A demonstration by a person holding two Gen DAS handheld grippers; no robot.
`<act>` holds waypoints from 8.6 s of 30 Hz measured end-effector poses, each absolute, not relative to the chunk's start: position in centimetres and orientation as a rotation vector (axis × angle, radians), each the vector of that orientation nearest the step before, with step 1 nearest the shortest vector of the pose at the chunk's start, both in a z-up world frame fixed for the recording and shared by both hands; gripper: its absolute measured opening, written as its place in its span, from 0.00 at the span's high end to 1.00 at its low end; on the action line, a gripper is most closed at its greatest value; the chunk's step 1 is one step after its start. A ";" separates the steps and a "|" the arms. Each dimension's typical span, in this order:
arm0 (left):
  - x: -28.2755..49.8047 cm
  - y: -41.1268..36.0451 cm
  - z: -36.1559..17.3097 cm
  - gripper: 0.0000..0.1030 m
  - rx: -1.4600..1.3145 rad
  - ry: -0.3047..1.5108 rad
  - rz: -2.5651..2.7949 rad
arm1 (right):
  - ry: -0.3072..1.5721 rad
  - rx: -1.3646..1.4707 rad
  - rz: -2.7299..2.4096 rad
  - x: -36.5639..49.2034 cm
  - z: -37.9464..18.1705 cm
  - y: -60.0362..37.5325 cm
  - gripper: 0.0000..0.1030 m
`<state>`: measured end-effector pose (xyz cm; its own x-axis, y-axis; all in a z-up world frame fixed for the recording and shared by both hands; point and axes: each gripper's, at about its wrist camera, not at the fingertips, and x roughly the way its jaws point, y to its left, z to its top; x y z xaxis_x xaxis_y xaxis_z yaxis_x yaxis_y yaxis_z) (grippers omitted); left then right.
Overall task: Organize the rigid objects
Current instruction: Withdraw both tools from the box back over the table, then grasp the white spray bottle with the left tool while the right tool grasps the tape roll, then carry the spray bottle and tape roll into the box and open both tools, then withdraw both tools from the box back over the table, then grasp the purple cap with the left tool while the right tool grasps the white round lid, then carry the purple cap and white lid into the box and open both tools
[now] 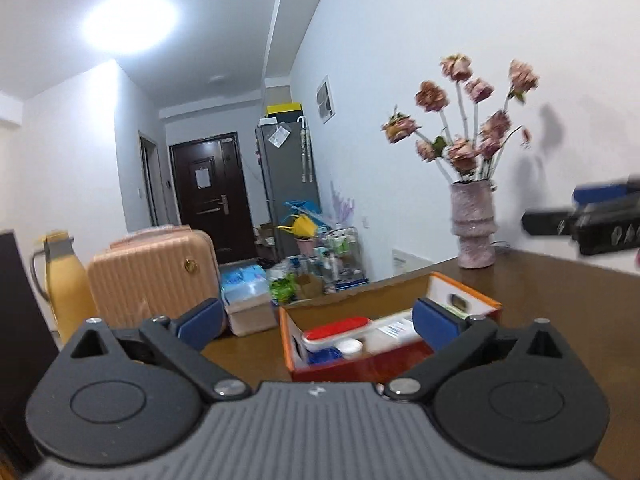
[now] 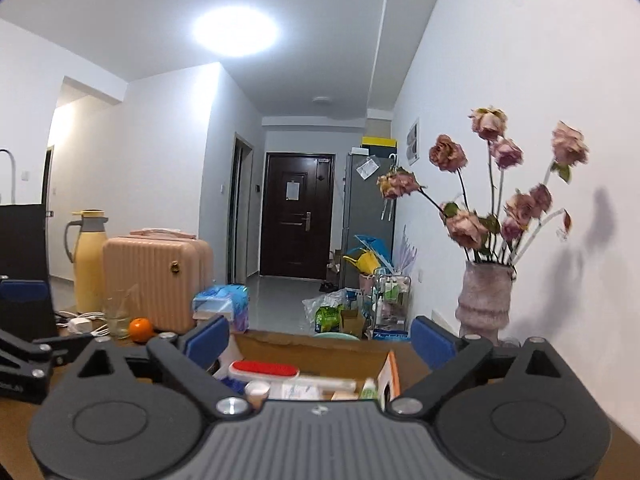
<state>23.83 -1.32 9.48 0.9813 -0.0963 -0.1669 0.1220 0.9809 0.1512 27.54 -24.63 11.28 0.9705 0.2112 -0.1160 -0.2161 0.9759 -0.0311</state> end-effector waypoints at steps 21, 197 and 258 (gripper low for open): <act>13.0 0.5 -0.3 0.00 0.030 0.366 -0.097 | 0.234 -0.060 0.122 12.8 0.3 -23.6 0.00; 11.0 0.3 2.2 0.00 0.006 0.186 -0.160 | 0.232 -0.040 0.289 12.3 3.7 -25.1 0.00; 41.0 -1.5 -3.5 0.46 0.058 0.538 -0.291 | 0.637 -0.110 0.409 46.0 -5.2 -19.5 0.63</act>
<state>41.02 -1.55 -3.50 0.8186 -0.2583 -0.5131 0.2884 0.9573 -0.0217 46.02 -19.46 -5.24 0.7275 0.3365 -0.5980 -0.4033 0.9148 0.0240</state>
